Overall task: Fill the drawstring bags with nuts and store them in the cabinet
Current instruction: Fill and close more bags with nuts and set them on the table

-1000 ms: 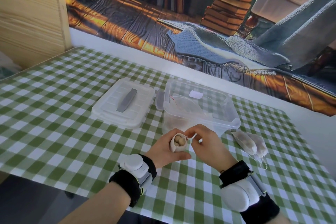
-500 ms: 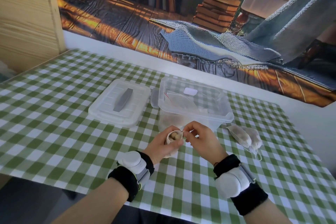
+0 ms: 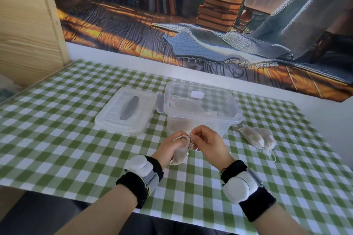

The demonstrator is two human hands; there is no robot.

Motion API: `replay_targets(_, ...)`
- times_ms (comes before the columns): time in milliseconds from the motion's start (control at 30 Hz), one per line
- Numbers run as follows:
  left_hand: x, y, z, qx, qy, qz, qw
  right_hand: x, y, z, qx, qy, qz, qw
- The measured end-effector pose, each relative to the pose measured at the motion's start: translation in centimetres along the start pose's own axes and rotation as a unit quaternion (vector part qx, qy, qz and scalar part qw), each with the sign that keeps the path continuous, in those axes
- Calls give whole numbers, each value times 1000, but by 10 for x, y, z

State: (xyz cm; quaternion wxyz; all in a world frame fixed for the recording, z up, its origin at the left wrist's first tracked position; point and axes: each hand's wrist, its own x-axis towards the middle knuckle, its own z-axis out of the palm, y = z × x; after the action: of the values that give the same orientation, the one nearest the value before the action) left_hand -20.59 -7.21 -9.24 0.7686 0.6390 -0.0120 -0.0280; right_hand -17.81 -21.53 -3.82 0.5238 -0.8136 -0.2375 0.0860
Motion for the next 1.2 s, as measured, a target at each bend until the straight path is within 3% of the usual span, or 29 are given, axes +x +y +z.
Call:
replay_targets(267,5,16,15,3,22,-44,999,-3,0,-4,15,9,-15,1000)
replay_targets(467,7,17,24,39,21,-32,998,-8,2,-9,21,33,-41,998)
replay_targets(633,6,4,27,64,-28,27,997,-12,10,-23,24,77,-29,996)
replay_targets(1100,12,10,43,98,-10,19,995,-15,6,-30,65,92,-30,993)
replay_targets(1200,12,10,37,13,-43,11,999,-14,13,-36,80,110,-5,991)
